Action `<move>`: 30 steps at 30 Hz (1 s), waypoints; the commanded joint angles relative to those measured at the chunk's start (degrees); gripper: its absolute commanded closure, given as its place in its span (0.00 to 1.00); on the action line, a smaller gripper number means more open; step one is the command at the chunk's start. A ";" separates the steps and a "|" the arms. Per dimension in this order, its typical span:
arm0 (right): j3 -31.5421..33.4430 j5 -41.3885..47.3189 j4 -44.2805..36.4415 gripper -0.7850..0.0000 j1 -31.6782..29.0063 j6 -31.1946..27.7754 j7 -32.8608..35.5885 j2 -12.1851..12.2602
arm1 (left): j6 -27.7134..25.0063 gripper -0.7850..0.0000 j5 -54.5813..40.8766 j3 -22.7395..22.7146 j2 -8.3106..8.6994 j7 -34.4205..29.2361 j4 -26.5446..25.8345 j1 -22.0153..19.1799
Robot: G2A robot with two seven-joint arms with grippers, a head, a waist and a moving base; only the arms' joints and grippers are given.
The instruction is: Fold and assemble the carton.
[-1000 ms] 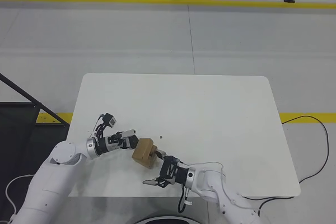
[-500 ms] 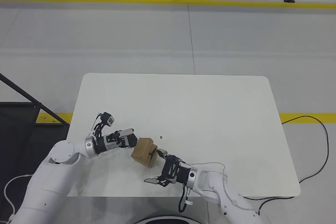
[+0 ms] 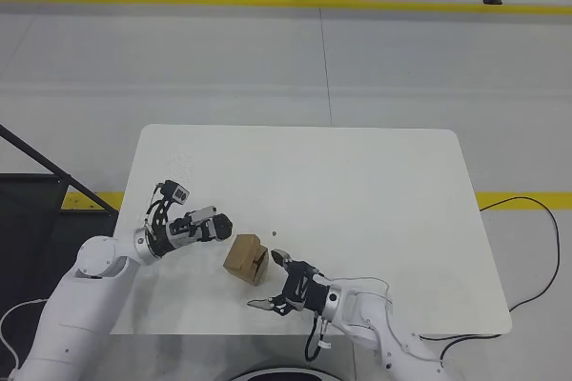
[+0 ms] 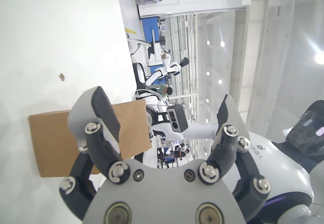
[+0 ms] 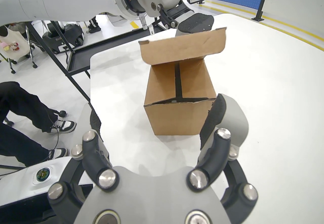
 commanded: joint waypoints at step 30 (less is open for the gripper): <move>-1.32 31.07 3.64 0.00 3.49 -11.97 12.12 -0.25 | 1.33 0.00 2.27 5.96 -1.14 -3.42 1.59 -3.81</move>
